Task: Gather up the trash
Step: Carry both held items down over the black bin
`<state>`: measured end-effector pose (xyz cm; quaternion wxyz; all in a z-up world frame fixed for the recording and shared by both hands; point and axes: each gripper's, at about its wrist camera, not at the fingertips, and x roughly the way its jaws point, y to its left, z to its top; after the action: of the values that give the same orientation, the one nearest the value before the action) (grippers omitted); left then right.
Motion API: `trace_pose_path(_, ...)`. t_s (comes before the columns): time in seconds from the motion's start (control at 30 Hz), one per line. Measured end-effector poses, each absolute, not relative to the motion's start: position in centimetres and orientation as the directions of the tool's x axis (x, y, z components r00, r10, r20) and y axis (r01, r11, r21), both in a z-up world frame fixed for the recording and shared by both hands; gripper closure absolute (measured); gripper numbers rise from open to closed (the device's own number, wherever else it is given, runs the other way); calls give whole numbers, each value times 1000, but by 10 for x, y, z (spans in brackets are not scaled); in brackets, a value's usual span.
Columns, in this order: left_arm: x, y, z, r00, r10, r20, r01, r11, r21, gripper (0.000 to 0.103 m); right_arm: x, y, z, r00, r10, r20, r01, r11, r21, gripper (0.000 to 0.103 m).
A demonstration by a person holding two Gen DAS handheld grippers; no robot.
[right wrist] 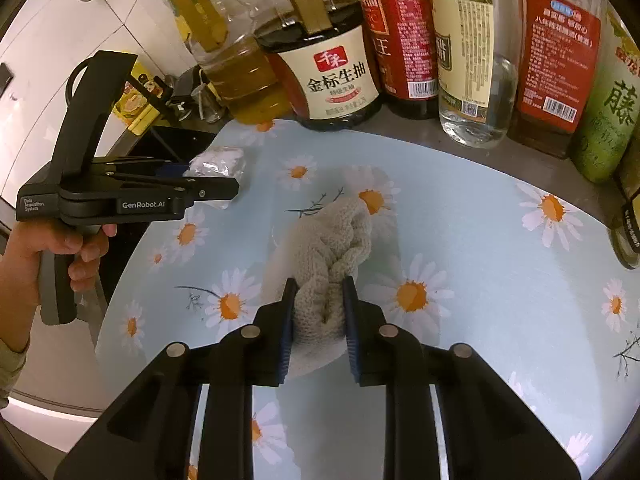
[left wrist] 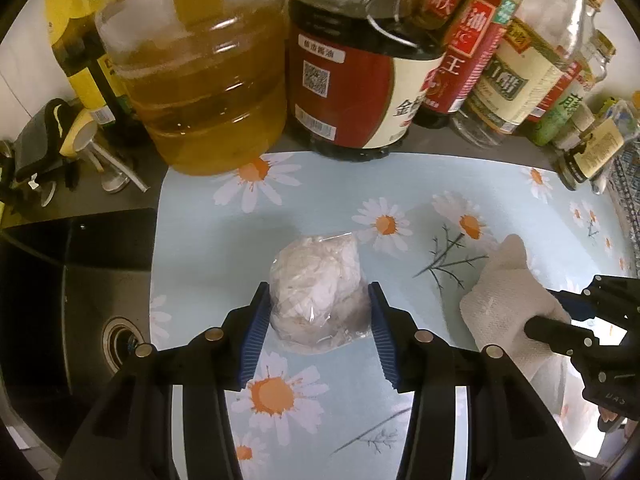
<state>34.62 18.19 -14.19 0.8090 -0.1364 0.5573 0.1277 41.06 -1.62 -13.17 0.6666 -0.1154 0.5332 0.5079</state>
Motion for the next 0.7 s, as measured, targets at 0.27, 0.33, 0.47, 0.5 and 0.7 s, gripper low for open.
trace_pose_path(0.27, 323, 166, -129, 380, 45, -924, -331, 939, -90, 57, 392, -31, -113, -45, 565, -824, -800, 474, 368, 79)
trace_pose_path(0.33, 314, 162, -125, 386, 40, -921, -324, 941, -95, 57, 386, -35, -108, -34, 568, -822, -799, 479, 364, 79)
trace_pose_path(0.47, 292, 149, -118, 398, 32, -917, -306, 947, -100, 57, 367, -47, -98, -13, 575, -818, -795, 489, 357, 79)
trace_pose_path(0.5, 286, 146, -117, 402, 30, -915, -304, 947, -102, 57, 360, -50, -95, -8, 575, -818, -795, 492, 354, 79)
trace_pose_path(0.7, 249, 126, -112, 409, 16, -912, -282, 953, -110, 57, 323, -66, -83, 16, 576, -817, -789, 509, 343, 79)
